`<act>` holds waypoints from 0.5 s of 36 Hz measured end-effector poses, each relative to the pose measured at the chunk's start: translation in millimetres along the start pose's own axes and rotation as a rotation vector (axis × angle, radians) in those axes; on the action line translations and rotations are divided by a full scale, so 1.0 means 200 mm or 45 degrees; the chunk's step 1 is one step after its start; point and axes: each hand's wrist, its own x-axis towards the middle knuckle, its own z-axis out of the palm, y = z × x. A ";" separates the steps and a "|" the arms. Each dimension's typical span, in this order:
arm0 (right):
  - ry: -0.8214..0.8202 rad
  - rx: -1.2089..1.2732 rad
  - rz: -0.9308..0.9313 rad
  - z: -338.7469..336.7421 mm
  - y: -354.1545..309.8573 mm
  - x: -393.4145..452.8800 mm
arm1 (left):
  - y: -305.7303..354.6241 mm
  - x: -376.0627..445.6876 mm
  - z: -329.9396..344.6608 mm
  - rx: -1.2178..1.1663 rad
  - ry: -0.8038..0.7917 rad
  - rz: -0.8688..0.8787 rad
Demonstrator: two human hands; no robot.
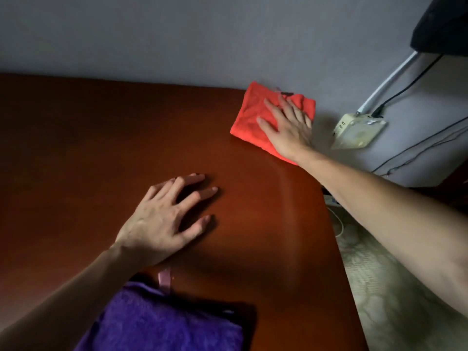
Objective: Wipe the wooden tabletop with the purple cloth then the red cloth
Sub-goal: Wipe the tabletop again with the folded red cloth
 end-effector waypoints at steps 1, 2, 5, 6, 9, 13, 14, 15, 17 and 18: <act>0.002 0.000 0.000 -0.01 0.00 -0.06 | 0.00 0.00 0.00 0.005 0.005 0.000; 0.002 -0.006 0.001 -0.02 0.00 -0.11 | 0.00 0.00 0.00 0.012 0.011 0.000; 0.009 -0.023 -0.006 -0.04 -0.02 -0.32 | 0.01 0.00 0.00 0.025 0.029 0.001; 0.017 -0.024 -0.007 -0.05 -0.02 -0.39 | 0.01 0.00 0.01 0.027 0.031 0.001; 0.032 -0.052 -0.018 -0.07 -0.05 -0.61 | 0.01 -0.01 0.01 0.045 0.033 -0.004; 0.067 -0.083 -0.017 -0.09 -0.09 -0.91 | 0.05 0.00 0.01 0.042 0.018 -0.014; 0.078 -0.083 -0.026 -0.10 -0.10 -0.99 | 0.07 0.00 0.00 0.010 0.014 -0.049; 0.092 -0.081 -0.039 -0.10 -0.11 -1.06 | 0.12 -0.01 -0.02 -0.015 0.018 -0.084; 0.130 -0.090 -0.053 -0.12 -0.12 -1.21 | 0.23 -0.07 -0.06 -0.006 0.058 -0.099; 0.139 -0.103 -0.051 -0.12 -0.13 -1.29 | 0.29 -0.13 -0.06 0.013 0.097 -0.071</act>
